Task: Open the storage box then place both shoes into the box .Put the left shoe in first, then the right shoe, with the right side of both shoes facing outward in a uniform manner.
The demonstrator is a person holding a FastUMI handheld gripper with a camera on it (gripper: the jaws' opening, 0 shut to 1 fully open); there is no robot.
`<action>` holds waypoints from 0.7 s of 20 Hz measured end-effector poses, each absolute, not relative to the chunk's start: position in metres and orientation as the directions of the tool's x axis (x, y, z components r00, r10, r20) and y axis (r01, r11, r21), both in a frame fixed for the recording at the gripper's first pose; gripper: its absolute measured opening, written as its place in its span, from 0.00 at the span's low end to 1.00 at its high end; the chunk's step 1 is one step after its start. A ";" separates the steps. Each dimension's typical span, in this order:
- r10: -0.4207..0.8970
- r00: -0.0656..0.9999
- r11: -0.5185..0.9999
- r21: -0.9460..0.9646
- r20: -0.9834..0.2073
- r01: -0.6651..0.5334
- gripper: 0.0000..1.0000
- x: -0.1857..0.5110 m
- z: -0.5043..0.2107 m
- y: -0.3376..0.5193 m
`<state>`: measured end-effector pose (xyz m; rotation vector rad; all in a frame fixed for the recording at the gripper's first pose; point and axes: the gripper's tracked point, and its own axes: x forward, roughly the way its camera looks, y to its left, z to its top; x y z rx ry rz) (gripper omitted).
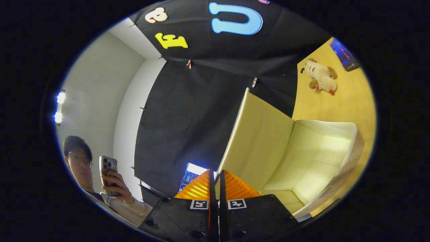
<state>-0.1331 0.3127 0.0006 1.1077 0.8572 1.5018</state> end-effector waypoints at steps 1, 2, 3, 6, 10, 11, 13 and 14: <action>0.978 -0.048 -0.208 0.922 0.203 -0.326 0.06 -0.133 0.007 0.323; 0.978 -0.056 -0.208 0.922 0.201 -0.328 0.06 -0.131 0.013 0.333; 0.979 -0.057 -0.203 0.920 0.196 -0.335 0.06 -0.133 0.015 0.342; 0.982 -0.069 -0.191 0.920 0.178 -0.342 0.07 -0.130 0.023 0.380; 0.988 -0.057 -0.154 0.921 0.143 -0.357 0.07 -0.132 0.024 0.430; 0.991 -0.049 -0.133 0.924 0.124 -0.360 0.06 -0.132 0.020 0.440; 0.996 -0.042 -0.091 0.932 0.081 -0.352 0.07 -0.134 0.011 0.458; 0.997 -0.043 -0.081 0.935 0.070 -0.347 0.10 -0.137 0.008 0.465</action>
